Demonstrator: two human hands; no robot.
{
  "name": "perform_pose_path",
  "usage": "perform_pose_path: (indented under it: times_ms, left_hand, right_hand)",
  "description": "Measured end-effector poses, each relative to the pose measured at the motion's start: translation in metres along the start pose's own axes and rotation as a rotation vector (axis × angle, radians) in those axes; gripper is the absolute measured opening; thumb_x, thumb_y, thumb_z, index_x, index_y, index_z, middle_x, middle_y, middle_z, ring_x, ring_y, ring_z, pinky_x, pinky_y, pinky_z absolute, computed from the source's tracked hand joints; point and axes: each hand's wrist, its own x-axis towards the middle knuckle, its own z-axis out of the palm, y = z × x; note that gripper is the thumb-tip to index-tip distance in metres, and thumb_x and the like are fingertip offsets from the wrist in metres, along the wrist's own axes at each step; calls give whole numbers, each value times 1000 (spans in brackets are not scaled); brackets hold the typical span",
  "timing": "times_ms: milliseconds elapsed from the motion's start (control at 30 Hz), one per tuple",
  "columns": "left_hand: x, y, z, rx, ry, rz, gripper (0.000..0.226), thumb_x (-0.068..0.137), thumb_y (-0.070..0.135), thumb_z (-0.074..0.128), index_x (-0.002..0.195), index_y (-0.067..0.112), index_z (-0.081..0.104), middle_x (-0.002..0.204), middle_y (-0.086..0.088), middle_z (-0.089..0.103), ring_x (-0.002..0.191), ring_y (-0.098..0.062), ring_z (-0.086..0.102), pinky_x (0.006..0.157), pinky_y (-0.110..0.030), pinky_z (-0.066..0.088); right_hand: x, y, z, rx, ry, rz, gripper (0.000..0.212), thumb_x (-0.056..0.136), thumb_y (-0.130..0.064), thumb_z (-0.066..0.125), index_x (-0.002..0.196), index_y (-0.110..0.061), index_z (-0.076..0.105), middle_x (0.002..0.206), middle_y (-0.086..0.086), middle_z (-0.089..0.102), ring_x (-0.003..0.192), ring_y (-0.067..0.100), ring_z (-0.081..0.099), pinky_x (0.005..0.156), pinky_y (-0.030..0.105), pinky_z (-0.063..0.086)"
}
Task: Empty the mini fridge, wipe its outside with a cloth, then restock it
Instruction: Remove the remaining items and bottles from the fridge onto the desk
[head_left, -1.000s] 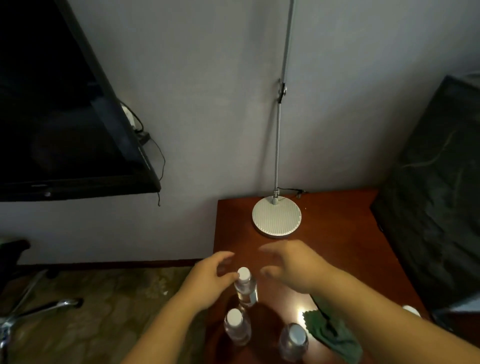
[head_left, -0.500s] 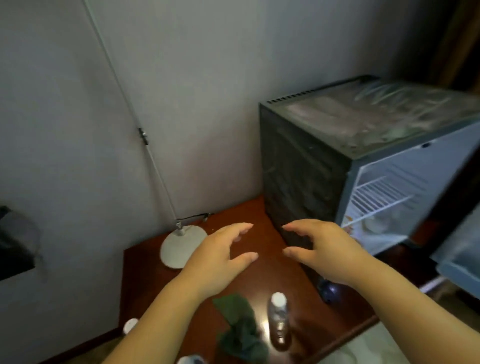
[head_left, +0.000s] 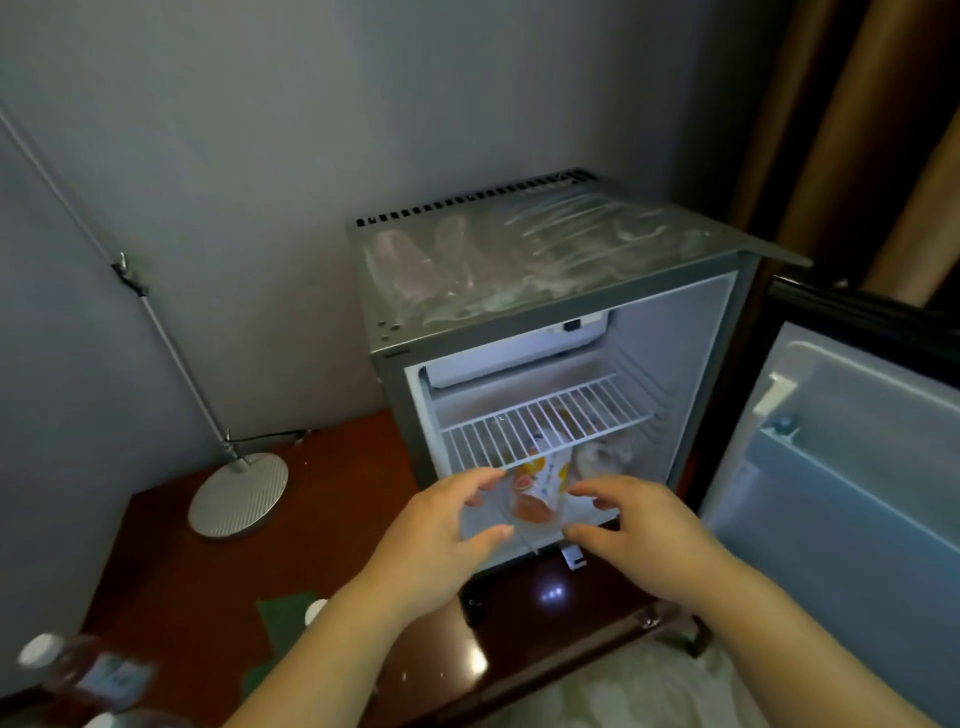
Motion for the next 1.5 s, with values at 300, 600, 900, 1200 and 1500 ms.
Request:
perform_pose_path:
  times_ms: [300,600,900,1200,1500]
  left_hand:
    - [9,30,26,27,23,-79,57,92,48,67,144,46,42,134,23,52,124,3,47,109,-33,44]
    - [9,22,56,-2,27,-174,56,93,46,67,144,40,45,137,20,52,121,3,49,102,-24,43]
    - [13,-32,95,-59,-2,-280,55,89,43,73,140,36,53,127,15,60,107,3,58,92,-17,46]
    - [10,-81,121,-144,59,-361,53,89,35,73,137,39,53,113,17,61,94,4,61,85,-22,51]
    - [-5,-103,118,-187,83,-423,50,90,32,73,137,38,54,110,18,63,94,4,60,76,-5,43]
  right_hand:
    - [1,40,-24,72,-39,-26,50,81,-52,76,129,-44,61,132,-19,58,115,0,58,97,29,51]
    - [11,66,-7,107,-100,41,50,78,-50,79,125,-40,65,118,-19,63,106,-3,61,94,25,51]
    - [40,81,61,88,-156,219,42,76,-46,81,111,-25,73,107,-9,72,101,10,67,89,24,50]
    - [97,77,149,-89,-229,330,36,86,-54,67,102,-21,66,107,2,70,106,25,65,85,32,52]
    - [102,84,184,-202,-184,386,31,97,-44,53,111,-21,69,117,5,68,112,27,63,87,35,51]
